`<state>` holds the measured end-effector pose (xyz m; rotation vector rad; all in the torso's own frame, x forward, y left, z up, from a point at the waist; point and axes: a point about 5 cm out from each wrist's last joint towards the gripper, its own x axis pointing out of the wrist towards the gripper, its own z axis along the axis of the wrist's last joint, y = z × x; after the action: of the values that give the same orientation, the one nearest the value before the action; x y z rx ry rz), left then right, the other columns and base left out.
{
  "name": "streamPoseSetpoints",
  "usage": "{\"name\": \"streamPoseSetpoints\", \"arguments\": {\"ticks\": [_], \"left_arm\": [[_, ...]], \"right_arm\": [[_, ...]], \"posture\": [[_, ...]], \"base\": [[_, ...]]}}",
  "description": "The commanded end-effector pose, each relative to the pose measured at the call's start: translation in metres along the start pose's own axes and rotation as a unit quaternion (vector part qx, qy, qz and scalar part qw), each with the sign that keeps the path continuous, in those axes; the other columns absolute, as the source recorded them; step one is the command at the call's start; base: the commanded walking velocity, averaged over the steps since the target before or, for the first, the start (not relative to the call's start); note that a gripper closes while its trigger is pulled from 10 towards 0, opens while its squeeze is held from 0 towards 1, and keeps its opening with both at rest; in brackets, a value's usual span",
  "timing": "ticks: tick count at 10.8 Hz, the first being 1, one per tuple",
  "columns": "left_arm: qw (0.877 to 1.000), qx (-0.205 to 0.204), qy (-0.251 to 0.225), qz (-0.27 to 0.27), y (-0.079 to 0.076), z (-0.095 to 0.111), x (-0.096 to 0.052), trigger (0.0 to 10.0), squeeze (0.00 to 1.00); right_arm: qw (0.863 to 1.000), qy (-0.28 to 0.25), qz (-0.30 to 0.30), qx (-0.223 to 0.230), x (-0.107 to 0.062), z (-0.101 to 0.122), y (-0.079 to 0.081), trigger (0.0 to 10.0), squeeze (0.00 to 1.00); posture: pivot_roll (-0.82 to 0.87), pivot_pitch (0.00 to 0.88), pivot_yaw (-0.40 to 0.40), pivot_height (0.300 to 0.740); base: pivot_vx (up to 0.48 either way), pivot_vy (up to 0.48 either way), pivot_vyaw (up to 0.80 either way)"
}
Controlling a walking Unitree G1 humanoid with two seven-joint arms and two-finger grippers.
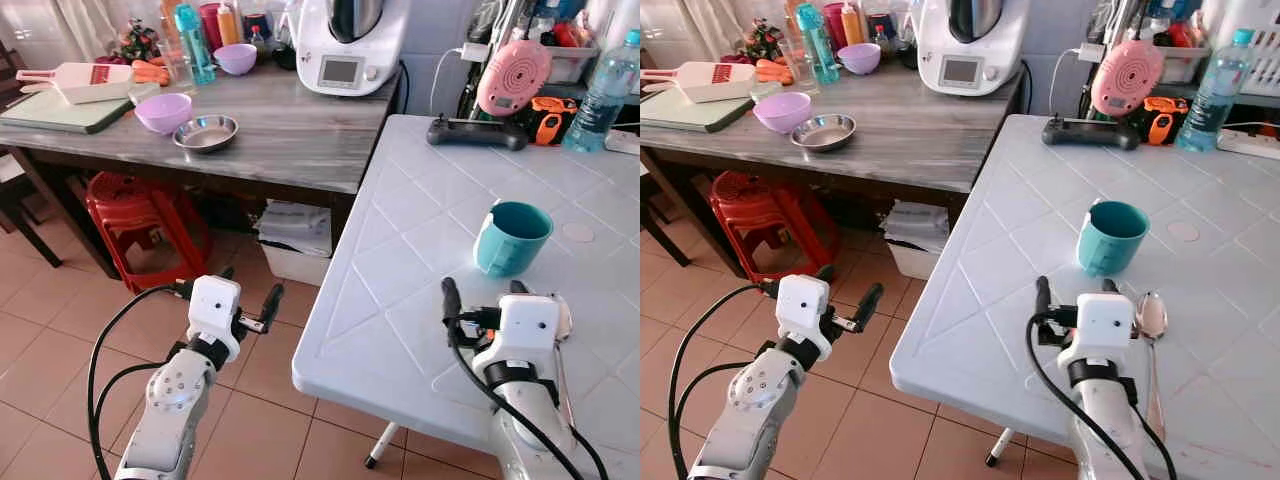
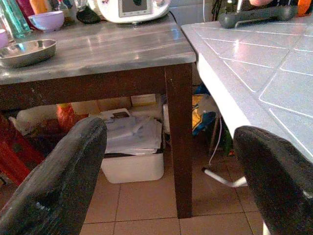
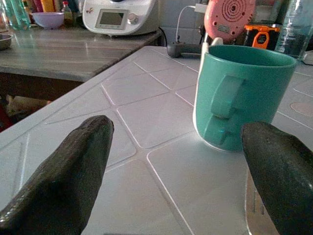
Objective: Setting the table
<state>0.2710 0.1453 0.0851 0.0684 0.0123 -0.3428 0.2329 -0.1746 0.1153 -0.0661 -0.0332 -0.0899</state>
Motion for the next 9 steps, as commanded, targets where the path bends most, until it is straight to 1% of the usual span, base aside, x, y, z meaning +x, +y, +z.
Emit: {"name": "streamPoseSetpoints", "arguments": {"ticks": [1,7,9], "left_arm": [[1.0,0.009,0.008,0.007,0.004,-0.0014,0.0008,10.0,0.0],[1.0,0.015,0.01,0.002,0.0026,-0.0026,0.0029,10.0,0.0],[1.0,0.023,0.003,-0.013,0.0047,-0.0021,0.002,10.0,0.0]], "right_arm": [[1.0,0.0,0.008,0.006,0.0001,-0.001,0.0036,10.0,0.0],[1.0,0.001,0.004,0.009,0.0018,-0.0023,0.0027,10.0,0.0],[1.0,0.002,0.005,0.009,0.0027,-0.003,0.0037,10.0,0.0]], "posture": [[-0.01,0.001,0.058,0.74],[-0.01,0.0,0.06,0.74],[-0.01,0.0,0.058,0.74]], "base": [[-0.24,0.0,0.0],[-0.307,0.0,0.0],[0.0,0.0,0.0]]}}
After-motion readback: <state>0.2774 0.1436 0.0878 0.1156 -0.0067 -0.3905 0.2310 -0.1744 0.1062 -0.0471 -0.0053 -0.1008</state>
